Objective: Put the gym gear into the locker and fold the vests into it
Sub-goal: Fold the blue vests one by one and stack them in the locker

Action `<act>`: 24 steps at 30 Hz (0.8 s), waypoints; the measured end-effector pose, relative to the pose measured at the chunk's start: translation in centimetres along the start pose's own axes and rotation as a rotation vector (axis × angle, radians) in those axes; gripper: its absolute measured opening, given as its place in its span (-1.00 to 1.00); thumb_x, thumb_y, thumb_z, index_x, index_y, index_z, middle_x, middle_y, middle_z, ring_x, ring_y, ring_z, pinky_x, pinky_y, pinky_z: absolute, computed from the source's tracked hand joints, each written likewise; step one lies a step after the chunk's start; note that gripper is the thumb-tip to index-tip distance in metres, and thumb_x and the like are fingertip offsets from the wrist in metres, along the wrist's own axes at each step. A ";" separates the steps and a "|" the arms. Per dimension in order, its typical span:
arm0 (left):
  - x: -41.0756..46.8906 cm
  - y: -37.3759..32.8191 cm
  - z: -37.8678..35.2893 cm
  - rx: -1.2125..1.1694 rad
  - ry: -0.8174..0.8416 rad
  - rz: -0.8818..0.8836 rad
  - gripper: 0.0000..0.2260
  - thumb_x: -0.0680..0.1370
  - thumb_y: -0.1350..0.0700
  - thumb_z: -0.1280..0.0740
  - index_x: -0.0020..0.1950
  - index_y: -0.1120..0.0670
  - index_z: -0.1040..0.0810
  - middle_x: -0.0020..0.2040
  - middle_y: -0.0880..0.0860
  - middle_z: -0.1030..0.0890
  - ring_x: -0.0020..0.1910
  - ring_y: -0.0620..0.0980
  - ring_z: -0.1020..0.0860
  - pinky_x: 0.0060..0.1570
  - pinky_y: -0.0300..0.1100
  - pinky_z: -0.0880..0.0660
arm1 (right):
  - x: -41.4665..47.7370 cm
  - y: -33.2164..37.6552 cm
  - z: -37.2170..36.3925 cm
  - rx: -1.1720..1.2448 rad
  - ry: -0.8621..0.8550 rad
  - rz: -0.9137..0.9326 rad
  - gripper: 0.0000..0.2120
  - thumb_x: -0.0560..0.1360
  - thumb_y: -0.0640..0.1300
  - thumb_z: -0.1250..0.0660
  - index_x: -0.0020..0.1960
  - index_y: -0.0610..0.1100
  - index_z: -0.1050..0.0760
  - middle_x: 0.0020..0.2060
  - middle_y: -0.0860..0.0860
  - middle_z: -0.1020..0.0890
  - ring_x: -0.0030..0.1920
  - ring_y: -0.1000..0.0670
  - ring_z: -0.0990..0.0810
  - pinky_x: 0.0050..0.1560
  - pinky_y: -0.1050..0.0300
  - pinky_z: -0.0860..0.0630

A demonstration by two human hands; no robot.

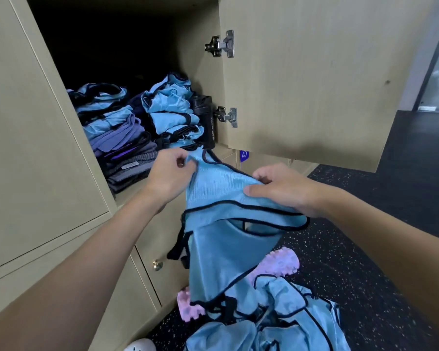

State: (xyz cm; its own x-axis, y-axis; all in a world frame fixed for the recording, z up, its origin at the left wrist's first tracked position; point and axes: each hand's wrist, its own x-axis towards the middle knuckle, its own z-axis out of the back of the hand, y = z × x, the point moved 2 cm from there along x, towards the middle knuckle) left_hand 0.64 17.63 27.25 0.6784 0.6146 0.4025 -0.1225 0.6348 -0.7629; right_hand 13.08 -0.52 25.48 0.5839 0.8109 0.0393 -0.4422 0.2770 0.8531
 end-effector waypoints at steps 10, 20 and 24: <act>-4.0 -2.9 -4.1 -0.150 0.454 -0.094 -0.44 0.37 0.13 -0.60 0.28 -0.14 -0.48 0.20 -0.12 -0.55 0.11 -0.13 -0.60 0.07 -0.26 -0.58 | 0.5 1.3 -0.7 0.398 -0.132 -0.076 -0.94 0.51 -0.30 -0.41 -0.13 -0.27 -0.56 -0.30 -0.15 -0.61 -0.35 -0.05 -0.58 -0.26 0.12 -0.55; -3.9 -3.1 -4.2 -0.126 0.110 -0.195 -0.82 0.55 0.24 -0.39 -0.15 -0.04 -0.64 -0.19 -0.09 -0.68 -0.32 0.04 -0.65 -0.23 -0.09 -0.59 | 0.2 1.6 0.0 0.667 -0.073 -0.112 -0.86 0.56 -0.37 -0.29 0.06 -0.20 -0.52 -0.14 -0.15 -0.60 -0.22 -0.03 -0.56 -0.13 0.10 -0.54; -3.2 -3.1 -3.5 -0.214 0.026 -0.137 -0.79 0.56 0.30 -0.39 -0.20 0.01 -0.62 -0.23 -0.03 -0.66 -0.30 -0.11 -0.58 -0.17 0.03 -0.59 | -0.3 1.8 0.0 0.710 0.053 -0.091 -0.85 0.55 -0.38 -0.29 0.09 -0.25 -0.54 -0.15 -0.13 -0.61 -0.18 -0.02 -0.59 -0.07 0.07 -0.59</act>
State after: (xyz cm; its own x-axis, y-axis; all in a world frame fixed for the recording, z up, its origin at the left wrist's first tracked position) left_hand 1.43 12.06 26.56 0.6966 0.5158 0.4987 0.1260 0.5962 -0.7928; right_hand 12.09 -0.30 26.97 0.5559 0.8292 -0.0581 0.1667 -0.0427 0.9851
